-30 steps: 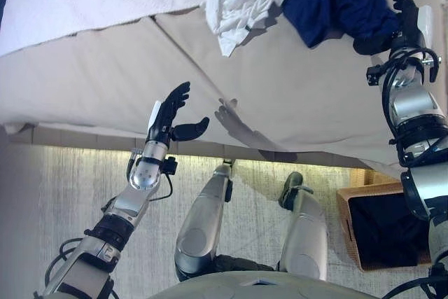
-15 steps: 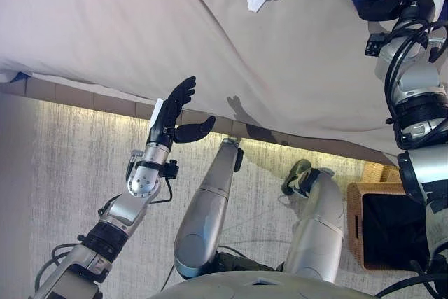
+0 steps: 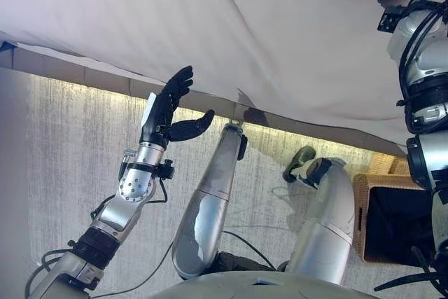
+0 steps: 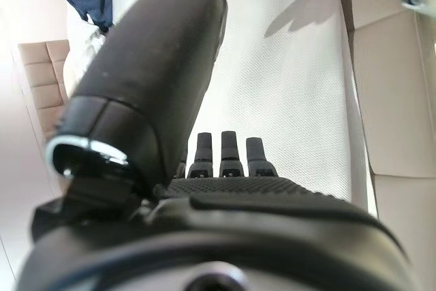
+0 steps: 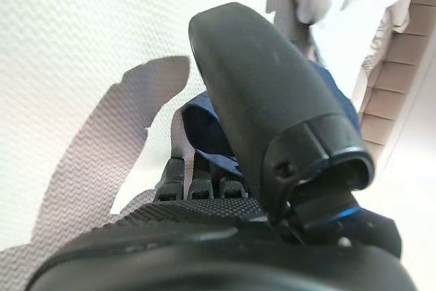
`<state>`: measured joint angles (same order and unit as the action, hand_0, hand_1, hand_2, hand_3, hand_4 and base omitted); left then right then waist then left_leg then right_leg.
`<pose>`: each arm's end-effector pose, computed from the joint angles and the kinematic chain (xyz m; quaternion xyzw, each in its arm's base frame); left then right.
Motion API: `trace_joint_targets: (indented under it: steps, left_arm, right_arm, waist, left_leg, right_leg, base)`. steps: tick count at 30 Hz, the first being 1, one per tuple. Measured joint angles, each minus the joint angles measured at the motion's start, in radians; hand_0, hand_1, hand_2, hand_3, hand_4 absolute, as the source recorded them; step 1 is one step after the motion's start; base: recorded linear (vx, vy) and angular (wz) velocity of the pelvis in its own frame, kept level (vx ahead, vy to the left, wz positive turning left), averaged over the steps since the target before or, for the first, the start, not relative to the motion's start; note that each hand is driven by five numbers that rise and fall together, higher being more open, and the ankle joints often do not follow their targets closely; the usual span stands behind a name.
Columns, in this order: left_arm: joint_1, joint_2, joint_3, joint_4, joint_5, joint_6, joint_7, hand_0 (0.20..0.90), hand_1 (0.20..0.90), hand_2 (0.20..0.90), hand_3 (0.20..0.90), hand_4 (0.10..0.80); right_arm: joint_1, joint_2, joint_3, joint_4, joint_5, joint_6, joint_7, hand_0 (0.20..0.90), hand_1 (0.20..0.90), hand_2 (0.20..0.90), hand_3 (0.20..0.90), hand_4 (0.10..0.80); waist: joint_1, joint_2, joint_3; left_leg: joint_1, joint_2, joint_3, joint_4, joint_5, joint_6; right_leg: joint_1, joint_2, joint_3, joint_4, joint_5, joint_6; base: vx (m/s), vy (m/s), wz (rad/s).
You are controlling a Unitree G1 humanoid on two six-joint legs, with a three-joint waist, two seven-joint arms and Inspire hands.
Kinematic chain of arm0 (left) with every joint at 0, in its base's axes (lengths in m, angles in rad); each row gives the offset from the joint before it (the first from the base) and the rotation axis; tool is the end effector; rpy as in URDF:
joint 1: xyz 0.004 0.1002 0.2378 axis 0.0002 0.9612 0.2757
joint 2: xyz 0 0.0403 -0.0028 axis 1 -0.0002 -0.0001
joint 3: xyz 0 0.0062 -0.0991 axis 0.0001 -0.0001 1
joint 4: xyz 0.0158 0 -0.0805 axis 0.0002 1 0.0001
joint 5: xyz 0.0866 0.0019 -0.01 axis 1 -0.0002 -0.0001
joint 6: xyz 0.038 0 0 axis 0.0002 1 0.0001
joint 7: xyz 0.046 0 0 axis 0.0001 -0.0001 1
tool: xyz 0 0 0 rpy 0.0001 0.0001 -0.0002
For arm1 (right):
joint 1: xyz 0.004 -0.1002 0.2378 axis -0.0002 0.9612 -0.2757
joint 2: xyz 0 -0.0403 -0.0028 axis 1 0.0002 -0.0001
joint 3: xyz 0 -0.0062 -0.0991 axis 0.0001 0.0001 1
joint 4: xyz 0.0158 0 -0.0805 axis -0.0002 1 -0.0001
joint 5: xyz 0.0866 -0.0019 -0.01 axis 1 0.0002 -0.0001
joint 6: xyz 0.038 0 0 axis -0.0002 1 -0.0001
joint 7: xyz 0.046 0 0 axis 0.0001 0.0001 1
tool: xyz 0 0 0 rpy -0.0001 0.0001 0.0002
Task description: Pick up the clothes from the bed and place them into the basket
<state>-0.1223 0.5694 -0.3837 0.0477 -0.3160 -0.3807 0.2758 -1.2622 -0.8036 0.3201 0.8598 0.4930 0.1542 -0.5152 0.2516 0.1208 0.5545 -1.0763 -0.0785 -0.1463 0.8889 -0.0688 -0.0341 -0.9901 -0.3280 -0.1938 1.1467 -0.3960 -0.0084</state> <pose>0.2001 0.1851 0.0739 0.0843 -0.1548 -0.0597 0.9825 0.3281 -0.2614 0.2948 -0.1150 -0.1543 -0.3384 0.9211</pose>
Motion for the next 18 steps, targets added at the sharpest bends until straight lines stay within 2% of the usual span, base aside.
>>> trace_joint_targets:
  steps: [4,5,12,17,18]
  left_arm:
    - [0.003,0.01,0.002,-0.001,0.0,-0.016,0.002,0.9,0.9,0.9,0.9,0.8]
    - [0.003,0.019,0.004,-0.004,0.0,-0.017,0.002,0.9,0.9,0.9,0.9,0.8]
    - [0.004,0.041,0.008,-0.005,0.0,-0.026,0.001,0.9,0.9,0.9,0.9,0.8]
    - [0.01,0.046,0.008,-0.005,0.0,-0.034,0.002,0.9,0.9,0.9,0.9,0.8]
    - [0.013,0.047,0.007,-0.005,0.0,-0.035,0.003,0.9,0.9,0.9,0.9,0.8]
  right_arm:
    - [-0.024,-0.012,0.002,0.024,-0.001,0.0,-0.017,0.3,0.3,0.3,0.2,0.1]
    - [-0.032,-0.013,0.002,0.026,-0.001,0.0,-0.026,0.3,0.3,0.3,0.2,0.1]
    - [-0.036,-0.018,0.005,0.052,-0.003,0.008,-0.034,0.3,0.3,0.3,0.2,0.1]
    - [-0.033,-0.017,0.017,0.127,-0.004,0.019,-0.042,0.3,0.3,0.3,0.2,0.1]
    - [-0.032,-0.017,0.022,0.13,-0.004,0.019,-0.042,0.3,0.3,0.3,0.2,0.1]
  waist:
    - [-0.005,0.0,0.0]
    - [-0.007,0.0,0.0]
    - [-0.006,-0.001,0.0]
    - [-0.007,-0.009,0.006]
    - [-0.007,-0.009,0.006]
  left_leg:
    - [-0.003,-0.007,-0.001,0.013,-0.002,0.001]
    - [-0.003,-0.007,-0.001,0.015,-0.008,-0.006]
    - [0.005,-0.008,0.003,0.028,-0.012,-0.001]
    - [0.101,-0.004,0.017,-0.006,-0.019,0.008]
    - [0.13,0.0,0.023,-0.027,-0.018,0.008]
  right_leg:
    - [-0.001,-0.005,0.004,0.007,-0.001,0.002]
    - [-0.001,-0.005,0.006,0.007,-0.001,0.002]
    - [0.014,-0.004,0.01,0.005,0.001,-0.002]
    - [0.111,-0.002,0.012,-0.045,0.004,-0.001]
    - [0.14,0.003,0.013,-0.069,0.011,0.012]
  base:
    - [-0.002,0.001,0.01]
    - [0.0,0.0,0.0]
    - [-0.001,0.003,-0.01]
    - [0.001,0.033,-0.05]
    - [-0.008,0.05,-0.14]
